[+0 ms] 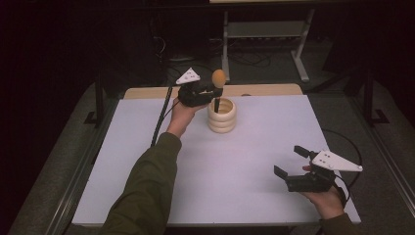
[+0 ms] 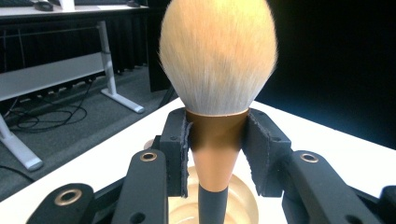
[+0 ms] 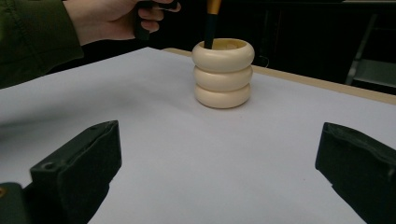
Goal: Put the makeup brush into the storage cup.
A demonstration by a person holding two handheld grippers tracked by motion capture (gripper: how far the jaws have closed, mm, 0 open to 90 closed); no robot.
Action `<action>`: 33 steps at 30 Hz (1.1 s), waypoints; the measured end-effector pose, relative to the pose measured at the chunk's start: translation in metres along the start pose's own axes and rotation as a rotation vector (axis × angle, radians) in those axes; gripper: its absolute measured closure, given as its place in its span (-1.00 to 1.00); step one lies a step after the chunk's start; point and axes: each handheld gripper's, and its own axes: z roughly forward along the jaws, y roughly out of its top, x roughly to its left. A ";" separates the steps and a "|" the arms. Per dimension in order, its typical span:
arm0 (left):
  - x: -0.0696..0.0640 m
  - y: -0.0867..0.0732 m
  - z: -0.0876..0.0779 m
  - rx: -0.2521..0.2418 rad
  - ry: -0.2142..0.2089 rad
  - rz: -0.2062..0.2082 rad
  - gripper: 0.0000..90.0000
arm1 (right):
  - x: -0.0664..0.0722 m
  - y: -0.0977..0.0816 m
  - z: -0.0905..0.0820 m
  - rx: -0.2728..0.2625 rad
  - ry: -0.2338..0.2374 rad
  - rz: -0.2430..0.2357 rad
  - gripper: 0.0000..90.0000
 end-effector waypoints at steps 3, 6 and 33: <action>0.001 -0.002 0.001 0.007 -0.001 0.001 0.39 | 0.000 0.000 0.000 -0.001 0.000 -0.001 -1.00; 0.001 -0.005 0.002 0.014 -0.002 -0.005 0.39 | 0.000 0.000 0.001 -0.001 -0.001 -0.002 -1.00; 0.000 -0.009 0.004 0.055 0.039 0.020 -0.78 | 0.001 0.000 0.001 0.003 0.002 -0.006 -1.00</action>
